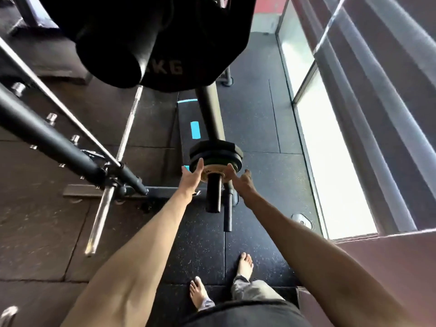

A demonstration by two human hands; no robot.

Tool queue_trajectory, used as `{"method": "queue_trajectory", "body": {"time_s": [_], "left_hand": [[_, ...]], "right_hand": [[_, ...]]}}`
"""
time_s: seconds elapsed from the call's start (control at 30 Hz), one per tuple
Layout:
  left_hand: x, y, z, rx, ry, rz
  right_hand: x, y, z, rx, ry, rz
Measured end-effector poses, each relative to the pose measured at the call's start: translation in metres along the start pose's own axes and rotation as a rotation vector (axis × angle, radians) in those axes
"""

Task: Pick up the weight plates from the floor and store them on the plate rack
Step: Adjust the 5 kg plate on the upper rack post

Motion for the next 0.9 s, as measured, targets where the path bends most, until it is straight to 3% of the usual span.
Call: {"method": "queue_trajectory", "body": {"time_s": [0.23,0.4,0.7,0.83,0.9], "left_hand": [[0.004,-0.019,-0.020,-0.072,0.180,0.267],[0.015,-0.037,-0.023,-0.036,0.201,0.413],[0.015,-0.052,-0.072,0.105,0.239,0.351],[0.015,-0.049,-0.077,0.072,0.229,0.295],[0.019,-0.041,-0.063,0.091,0.212,0.136]], "right_hand": [[-0.013,-0.005,-0.025,-0.026,-0.141,-0.275],[-0.020,-0.020,-0.040,-0.043,-0.181,-0.424],[-0.031,-0.028,-0.058,0.034,-0.266,-0.585],[-0.034,-0.027,-0.059,-0.005,-0.229,-0.520],[-0.032,-0.022,-0.060,-0.004,-0.173,-0.259]]}}
Point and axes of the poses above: each hand's wrist, its own z-axis away from the middle knuckle, its own y-axis out of the back of the hand, x = y × z, the point moved 5 cm from there along -z, towards the middle knuckle, and after that the axes turned 10 degrees about x, right-handed, at the moved point
